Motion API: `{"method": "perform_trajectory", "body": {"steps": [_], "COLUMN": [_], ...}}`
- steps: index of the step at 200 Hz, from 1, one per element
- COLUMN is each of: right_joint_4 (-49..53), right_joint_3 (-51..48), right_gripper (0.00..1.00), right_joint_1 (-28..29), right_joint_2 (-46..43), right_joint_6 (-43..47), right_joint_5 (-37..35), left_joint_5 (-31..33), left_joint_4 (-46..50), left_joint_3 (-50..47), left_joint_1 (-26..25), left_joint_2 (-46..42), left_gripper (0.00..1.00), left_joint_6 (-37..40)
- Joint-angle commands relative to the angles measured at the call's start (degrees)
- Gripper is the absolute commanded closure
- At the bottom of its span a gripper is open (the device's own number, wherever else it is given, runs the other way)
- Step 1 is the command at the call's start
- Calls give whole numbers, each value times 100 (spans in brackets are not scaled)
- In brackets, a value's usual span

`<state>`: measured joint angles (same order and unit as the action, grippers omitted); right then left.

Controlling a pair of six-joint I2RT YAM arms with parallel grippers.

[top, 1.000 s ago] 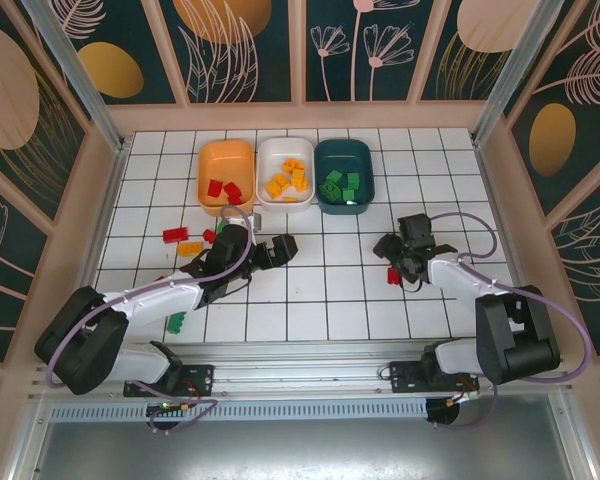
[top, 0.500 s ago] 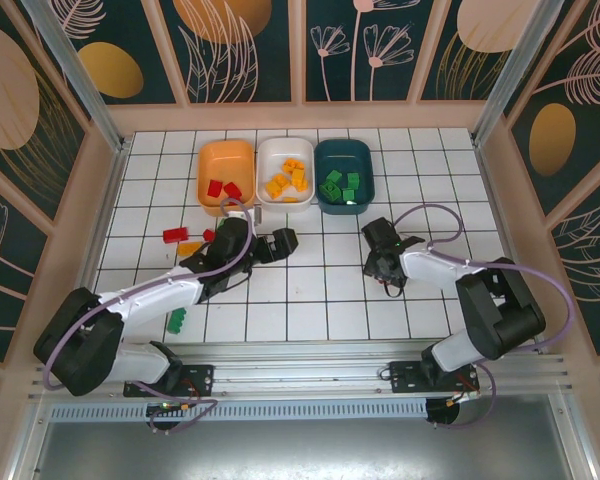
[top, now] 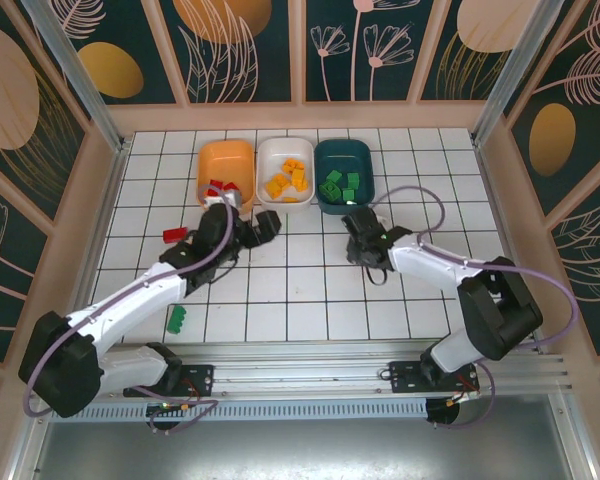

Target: Sort the legos into containers by color

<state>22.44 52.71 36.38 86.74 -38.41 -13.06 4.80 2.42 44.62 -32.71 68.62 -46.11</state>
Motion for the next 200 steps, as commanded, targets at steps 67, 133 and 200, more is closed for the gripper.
{"method": "perform_trajectory", "body": {"steps": [67,133,200], "right_joint_4": [-1641,-261,115], "right_joint_3": [5123,8138,8636], "right_gripper": [83,79,38], "right_joint_1": [1024,1047,1090], "right_joint_2": [3861,5792,5642], "right_joint_6": [1517,1978,2228], "right_joint_5": [1146,1183,1047], "left_joint_5": [-1689,-1579,-1637], "left_joint_4": [1296,1561,1211], "left_joint_3": [-711,-795,-553], "left_joint_1": [3270,3345,3459], "left_joint_2": [-884,-772,-370], "left_gripper": [1,1,2], "left_joint_6": [-606,-206,-717]}}
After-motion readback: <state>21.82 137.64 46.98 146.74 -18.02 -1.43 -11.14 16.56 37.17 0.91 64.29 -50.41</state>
